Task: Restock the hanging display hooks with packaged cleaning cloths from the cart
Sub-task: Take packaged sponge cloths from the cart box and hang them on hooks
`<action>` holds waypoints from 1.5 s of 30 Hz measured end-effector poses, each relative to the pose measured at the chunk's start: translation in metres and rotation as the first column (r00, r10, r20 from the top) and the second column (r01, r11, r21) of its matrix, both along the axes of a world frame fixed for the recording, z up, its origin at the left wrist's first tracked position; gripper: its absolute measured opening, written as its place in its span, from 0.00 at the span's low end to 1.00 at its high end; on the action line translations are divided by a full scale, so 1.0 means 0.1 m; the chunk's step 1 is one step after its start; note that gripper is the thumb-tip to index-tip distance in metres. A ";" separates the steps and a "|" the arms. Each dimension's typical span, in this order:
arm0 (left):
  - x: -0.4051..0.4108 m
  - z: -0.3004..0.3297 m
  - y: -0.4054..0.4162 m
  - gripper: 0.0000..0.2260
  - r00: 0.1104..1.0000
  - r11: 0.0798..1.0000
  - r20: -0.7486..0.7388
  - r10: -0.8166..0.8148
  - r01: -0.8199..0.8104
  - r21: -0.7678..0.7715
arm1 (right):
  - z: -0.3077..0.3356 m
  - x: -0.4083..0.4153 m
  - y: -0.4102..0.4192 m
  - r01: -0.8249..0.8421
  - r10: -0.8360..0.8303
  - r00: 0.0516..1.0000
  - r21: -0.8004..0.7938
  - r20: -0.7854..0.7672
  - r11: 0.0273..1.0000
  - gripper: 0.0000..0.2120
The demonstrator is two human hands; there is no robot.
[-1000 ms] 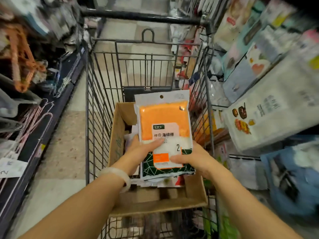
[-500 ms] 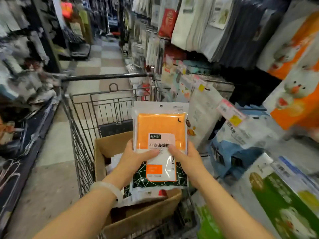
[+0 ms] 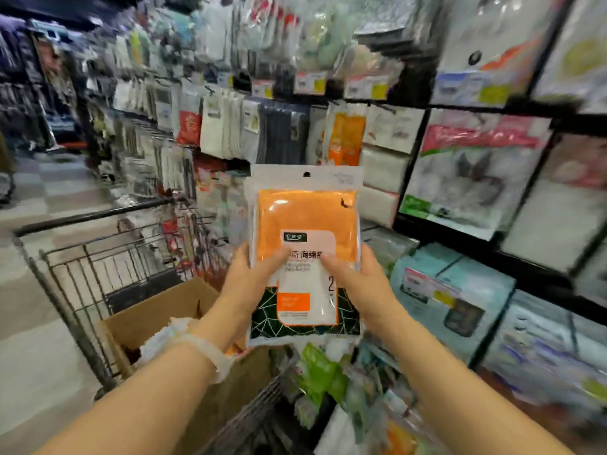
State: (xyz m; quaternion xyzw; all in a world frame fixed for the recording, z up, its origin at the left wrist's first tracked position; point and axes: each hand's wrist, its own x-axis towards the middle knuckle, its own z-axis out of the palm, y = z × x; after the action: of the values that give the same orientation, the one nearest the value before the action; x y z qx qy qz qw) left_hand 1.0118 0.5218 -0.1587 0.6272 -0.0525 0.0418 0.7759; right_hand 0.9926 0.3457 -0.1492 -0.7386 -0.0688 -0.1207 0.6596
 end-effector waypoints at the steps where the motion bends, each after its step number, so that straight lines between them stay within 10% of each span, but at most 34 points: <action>1: -0.10 0.09 -0.13 0.25 0.999 0.999 0.015 -0.032 0.032 0.004 | 0.10 -0.17 -0.12 0.039 -0.039 0.999 0.004 0.006 0.999 0.14; 13: -1.44 0.90 -2.16 0.32 0.905 0.916 0.161 -0.393 0.401 -0.021 | 0.95 -2.24 -1.91 0.359 -0.342 0.926 -0.091 0.158 0.929 0.15; 21: -3.03 1.42 -3.97 0.38 0.758 0.778 0.242 -0.605 0.628 -0.023 | 1.54 -4.13 -3.30 0.750 -0.709 0.589 0.064 0.388 0.658 0.36; 34: -4.31 2.23 -5.31 0.33 0.503 0.526 0.373 -0.780 0.849 -0.044 | 2.33 -5.55 -4.50 0.760 -0.693 0.483 0.137 0.536 0.635 0.27; 41: -4.28 2.50 -5.78 0.20 0.494 0.565 0.463 -0.736 0.825 0.019 | 2.61 -5.64 -4.98 0.732 -0.728 0.467 0.242 0.502 0.637 0.24; 45: -4.21 2.63 -5.94 0.29 0.488 0.597 0.492 -0.721 0.798 0.082 | 2.82 -5.70 -5.22 0.841 -0.732 0.420 0.073 0.537 0.536 0.33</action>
State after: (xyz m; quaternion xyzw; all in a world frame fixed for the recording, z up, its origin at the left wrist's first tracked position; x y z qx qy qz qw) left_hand 0.5908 -0.0726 0.1047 0.4442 -0.5099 -0.1487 0.7215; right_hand 0.4230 -0.1759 0.1323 -0.6868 0.1041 -0.5979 0.4001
